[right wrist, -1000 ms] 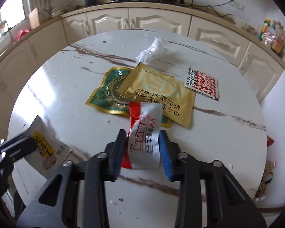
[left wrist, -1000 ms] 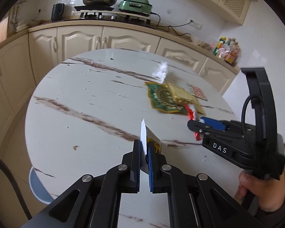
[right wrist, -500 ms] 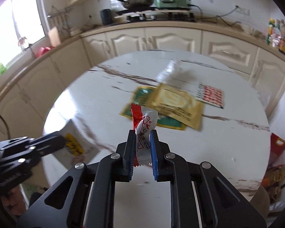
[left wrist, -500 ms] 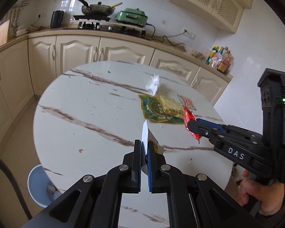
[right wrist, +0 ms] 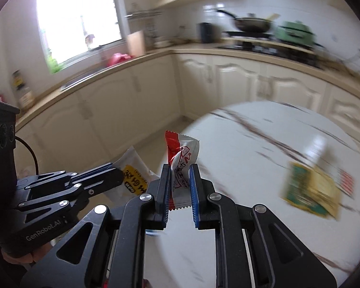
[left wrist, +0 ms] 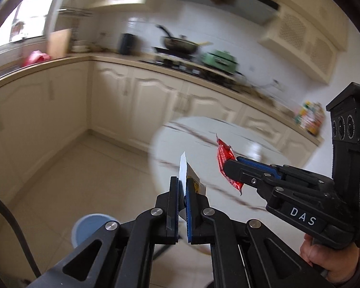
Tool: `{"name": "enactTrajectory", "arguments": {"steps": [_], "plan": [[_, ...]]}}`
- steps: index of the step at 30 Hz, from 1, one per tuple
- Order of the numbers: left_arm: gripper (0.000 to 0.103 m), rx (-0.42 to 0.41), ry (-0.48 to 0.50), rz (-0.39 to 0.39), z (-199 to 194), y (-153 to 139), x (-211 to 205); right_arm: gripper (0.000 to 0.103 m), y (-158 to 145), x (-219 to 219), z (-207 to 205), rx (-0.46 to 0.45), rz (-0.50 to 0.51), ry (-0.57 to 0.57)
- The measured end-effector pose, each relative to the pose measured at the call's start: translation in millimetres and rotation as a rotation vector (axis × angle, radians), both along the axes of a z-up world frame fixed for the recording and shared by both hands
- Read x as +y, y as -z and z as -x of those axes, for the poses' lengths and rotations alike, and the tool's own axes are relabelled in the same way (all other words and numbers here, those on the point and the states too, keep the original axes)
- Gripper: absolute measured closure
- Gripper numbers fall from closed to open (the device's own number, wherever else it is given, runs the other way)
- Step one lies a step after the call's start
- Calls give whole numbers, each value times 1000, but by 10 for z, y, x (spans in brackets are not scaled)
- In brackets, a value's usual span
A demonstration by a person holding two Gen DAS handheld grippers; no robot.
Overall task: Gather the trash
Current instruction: 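Carry both items to the blue bin and open both grippers over it, then raise both tools away from the bin back toward the table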
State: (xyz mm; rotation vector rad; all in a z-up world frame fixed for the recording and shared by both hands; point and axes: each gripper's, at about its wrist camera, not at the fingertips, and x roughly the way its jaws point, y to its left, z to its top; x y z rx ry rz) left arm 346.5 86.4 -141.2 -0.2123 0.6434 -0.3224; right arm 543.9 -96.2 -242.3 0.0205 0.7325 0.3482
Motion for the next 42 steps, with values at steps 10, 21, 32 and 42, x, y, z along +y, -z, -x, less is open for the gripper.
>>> {"name": "enactTrajectory", "arguments": {"steps": [10, 21, 32, 42], "plan": [[102, 161, -256, -5, -151, 625, 1347, 87, 836, 1530, -741, 130, 35, -219], [102, 364, -282, -7, -984, 1466, 1686, 80, 2293, 2165, -1481, 351, 113, -240], [101, 490, -278, -41, -2059, 2173, 1561, 61, 2801, 1907, -1821, 415, 132, -145], [53, 473, -330, -73, -2330, 2170, 1374, 51, 2523, 1775, -1840, 370, 123, -75]]}}
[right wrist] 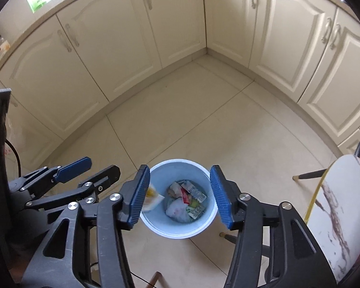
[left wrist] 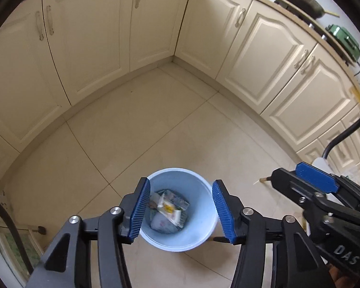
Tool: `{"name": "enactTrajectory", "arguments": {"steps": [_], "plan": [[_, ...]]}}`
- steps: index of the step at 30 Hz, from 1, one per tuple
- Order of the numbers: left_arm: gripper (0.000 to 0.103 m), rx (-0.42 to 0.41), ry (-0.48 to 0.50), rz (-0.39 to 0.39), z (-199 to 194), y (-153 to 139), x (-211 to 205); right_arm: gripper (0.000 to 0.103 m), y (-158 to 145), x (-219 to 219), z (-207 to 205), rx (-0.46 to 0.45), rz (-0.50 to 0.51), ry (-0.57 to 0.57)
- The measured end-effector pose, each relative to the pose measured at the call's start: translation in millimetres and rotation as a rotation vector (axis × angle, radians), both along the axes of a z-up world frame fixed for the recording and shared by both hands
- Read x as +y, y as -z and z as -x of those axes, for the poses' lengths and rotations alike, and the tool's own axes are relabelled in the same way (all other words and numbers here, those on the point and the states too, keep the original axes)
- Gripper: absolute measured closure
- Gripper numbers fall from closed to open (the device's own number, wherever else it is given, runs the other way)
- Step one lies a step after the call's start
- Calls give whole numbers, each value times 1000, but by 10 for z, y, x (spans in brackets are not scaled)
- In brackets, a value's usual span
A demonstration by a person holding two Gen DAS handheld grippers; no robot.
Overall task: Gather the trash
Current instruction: 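Raise both tools away from the bin back toward the table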
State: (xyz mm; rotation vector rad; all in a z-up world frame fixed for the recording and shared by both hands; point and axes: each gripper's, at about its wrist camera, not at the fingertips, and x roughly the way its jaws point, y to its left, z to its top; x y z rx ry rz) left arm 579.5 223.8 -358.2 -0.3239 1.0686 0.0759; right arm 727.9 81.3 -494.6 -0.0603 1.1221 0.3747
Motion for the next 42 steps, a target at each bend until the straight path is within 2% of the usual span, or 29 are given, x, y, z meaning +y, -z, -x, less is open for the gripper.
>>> {"name": "enactTrajectory", "arguments": {"steps": [4, 6, 8, 12, 13, 15, 16, 18, 21, 24, 28, 31, 34, 40, 42], "plan": [[52, -23, -32, -22, 19, -187, -18, 48, -262, -46, 122, -39, -25, 4], [50, -44, -50, -38, 120, -329, -6, 42, -396, -25, 193, -58, -34, -5], [44, -90, -77, -70, 274, -552, 4, 39, -583, -42, 293, -90, -45, -12], [43, -199, -106, -166, 567, -983, -139, 28, -979, -55, 544, -146, -70, -23], [40, -225, -110, -173, 636, -1096, -179, 27, -1106, -69, 632, -169, -70, -22], [32, -291, -121, -175, 796, -1337, -275, 14, -1343, -114, 815, -220, -71, -22], [28, -320, -122, -197, 882, -1457, -346, 13, -1429, -117, 889, -239, -70, -20], [26, -381, -116, -234, 1096, -1657, -483, 10, -1724, -206, 1128, -302, -69, -5], [21, -449, -99, -237, 1332, -1892, -750, 9, -2045, -333, 1384, -359, -72, 20], [21, -509, -83, -239, 1837, -2063, -858, 8, -2357, -464, 1688, -418, -73, 35], [19, -619, -59, -260, 2412, -2352, -1251, 3, -2827, -650, 2224, -525, -51, 69], [15, -707, -56, -282, 2907, -2485, -1609, 0, -3176, -790, 2573, -594, -38, 93], [9, -792, -54, -313, 3219, -2581, -1852, 0, -3551, -954, 2982, -685, -36, 133], [3, -919, -32, -323, 3919, -2526, -2217, 0, -4059, -1182, 3614, -816, -14, 188], [2, -949, -30, -333, 4235, -2402, -2273, 0, -4182, -1274, 3800, -851, -13, 212]]}}
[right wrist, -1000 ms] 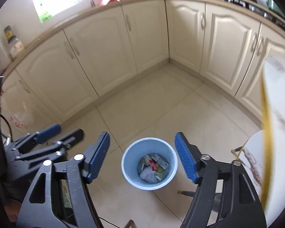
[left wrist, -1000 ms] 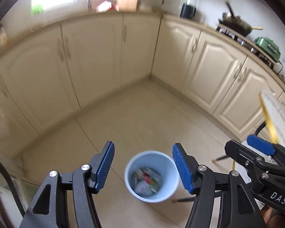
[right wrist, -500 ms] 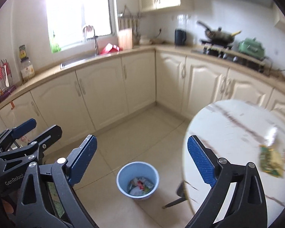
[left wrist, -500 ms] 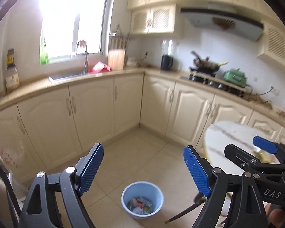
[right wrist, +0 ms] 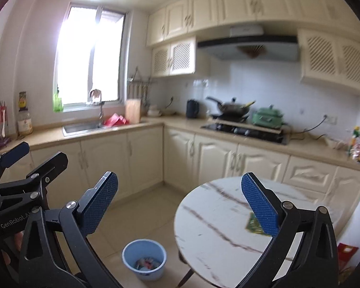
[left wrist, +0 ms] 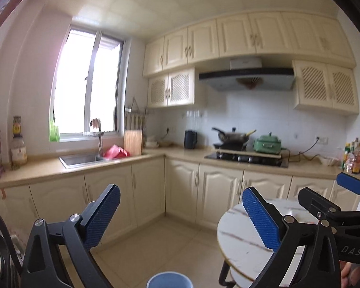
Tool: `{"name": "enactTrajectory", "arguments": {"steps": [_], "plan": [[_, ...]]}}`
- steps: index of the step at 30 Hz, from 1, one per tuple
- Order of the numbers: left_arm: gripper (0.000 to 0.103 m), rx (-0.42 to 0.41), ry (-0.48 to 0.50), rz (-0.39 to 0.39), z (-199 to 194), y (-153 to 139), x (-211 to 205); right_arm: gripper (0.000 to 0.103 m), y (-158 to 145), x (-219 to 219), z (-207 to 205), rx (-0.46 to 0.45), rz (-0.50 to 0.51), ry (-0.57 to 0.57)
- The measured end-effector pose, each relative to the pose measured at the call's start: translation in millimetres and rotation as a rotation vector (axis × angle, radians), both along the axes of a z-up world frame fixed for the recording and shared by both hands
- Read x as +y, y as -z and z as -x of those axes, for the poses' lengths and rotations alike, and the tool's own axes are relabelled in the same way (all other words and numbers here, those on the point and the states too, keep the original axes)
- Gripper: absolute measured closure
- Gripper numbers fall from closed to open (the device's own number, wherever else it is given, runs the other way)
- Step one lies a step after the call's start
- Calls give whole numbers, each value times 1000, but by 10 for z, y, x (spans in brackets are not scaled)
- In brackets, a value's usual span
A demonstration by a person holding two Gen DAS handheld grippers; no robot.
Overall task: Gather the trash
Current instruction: 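Raise both tools away from the bin back toward the table, then grasp the yellow-gold package with the right gripper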
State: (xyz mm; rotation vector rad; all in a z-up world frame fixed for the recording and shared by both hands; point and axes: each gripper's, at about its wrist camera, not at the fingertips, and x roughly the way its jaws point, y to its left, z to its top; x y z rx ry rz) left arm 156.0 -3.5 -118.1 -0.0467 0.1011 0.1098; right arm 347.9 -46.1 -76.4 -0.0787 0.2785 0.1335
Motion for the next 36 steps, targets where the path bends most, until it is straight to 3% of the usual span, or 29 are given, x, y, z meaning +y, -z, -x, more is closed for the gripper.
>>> {"name": "enactTrajectory", "arguments": {"steps": [6, 18, 22, 27, 32, 36], "plan": [[1, -82, 28, -25, 647, 338, -99, 0, -268, -197, 419, -88, -8, 60], [1, -113, 107, -42, 936, 545, -234, 0, -392, -643, 698, -142, -28, 155], [1, -101, 138, -59, 717, 476, -319, 0, -358, -838, 661, -138, -30, 185], [1, -44, 190, -93, 159, 335, -609, 0, -220, -1175, 472, -100, -34, 236], [1, 86, 254, -127, -457, 417, -944, 0, 89, -1661, 138, -11, -43, 303], [1, 240, 290, -143, -1031, 616, -1140, 0, 416, -2109, -167, 85, -57, 358]]}}
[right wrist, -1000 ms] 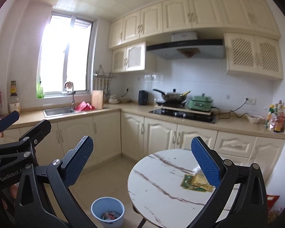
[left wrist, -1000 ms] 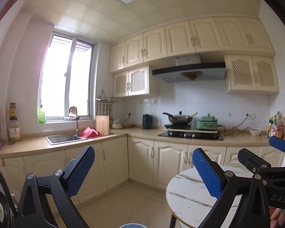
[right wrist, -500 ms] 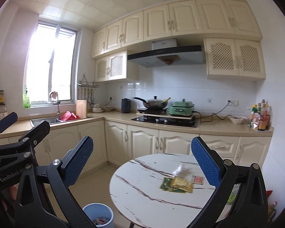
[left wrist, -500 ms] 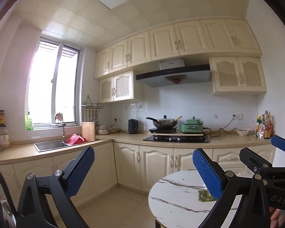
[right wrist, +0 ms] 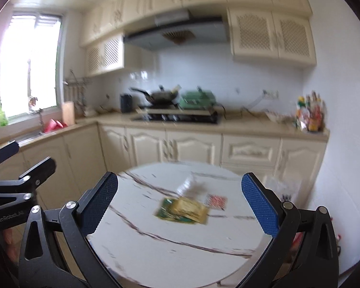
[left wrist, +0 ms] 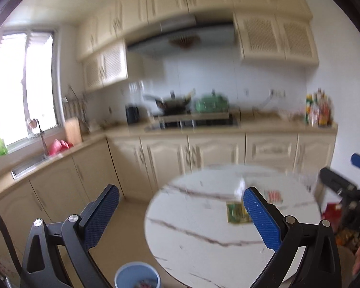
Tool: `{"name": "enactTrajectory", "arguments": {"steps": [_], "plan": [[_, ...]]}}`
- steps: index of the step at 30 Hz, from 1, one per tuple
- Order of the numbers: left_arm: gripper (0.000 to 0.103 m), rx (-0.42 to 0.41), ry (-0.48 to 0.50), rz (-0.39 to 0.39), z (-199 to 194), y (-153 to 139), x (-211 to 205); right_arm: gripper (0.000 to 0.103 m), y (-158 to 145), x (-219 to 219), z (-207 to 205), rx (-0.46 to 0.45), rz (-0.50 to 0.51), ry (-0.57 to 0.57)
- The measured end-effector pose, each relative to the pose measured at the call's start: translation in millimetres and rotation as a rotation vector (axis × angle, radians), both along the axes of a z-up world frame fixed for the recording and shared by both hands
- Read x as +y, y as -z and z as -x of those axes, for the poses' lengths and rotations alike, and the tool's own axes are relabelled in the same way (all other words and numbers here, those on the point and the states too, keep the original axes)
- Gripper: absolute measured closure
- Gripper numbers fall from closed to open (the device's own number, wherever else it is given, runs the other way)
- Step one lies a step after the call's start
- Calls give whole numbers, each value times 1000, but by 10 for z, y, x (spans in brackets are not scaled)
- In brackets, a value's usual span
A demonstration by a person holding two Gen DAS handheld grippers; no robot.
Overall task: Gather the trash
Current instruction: 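Grasp the yellow-gold package with the right gripper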
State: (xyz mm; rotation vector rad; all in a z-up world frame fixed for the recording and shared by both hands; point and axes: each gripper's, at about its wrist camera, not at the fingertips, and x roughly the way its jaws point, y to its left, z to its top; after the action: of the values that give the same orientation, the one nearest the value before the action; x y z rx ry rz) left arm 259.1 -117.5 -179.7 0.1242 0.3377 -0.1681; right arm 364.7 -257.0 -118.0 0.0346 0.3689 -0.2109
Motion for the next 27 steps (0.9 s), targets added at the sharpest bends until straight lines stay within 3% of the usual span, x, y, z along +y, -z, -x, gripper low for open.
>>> {"name": "enactTrajectory", "arguments": {"steps": [7, 10, 13, 22, 24, 27], "plan": [[1, 232, 16, -36, -906, 280, -293, 0, 682, -707, -629, 199, -33, 26], [1, 281, 8, -48, -1243, 233, -427, 0, 1078, -879, -1029, 332, -30, -42], [1, 328, 10, -45, -1465, 278, -434, 0, 1415, -859, -1396, 449, -26, -135], [1, 435, 1, -4, -2000, 370, -330, 0, 2009, -677, -2145, 591, 110, -301], [1, 444, 1, 5, -2048, 425, -348, 14, 2099, -709, -2271, 620, 83, -326], [1, 457, 4, 11, -2120, 458, -353, 25, 2197, -749, -2355, 630, 21, -395]]}}
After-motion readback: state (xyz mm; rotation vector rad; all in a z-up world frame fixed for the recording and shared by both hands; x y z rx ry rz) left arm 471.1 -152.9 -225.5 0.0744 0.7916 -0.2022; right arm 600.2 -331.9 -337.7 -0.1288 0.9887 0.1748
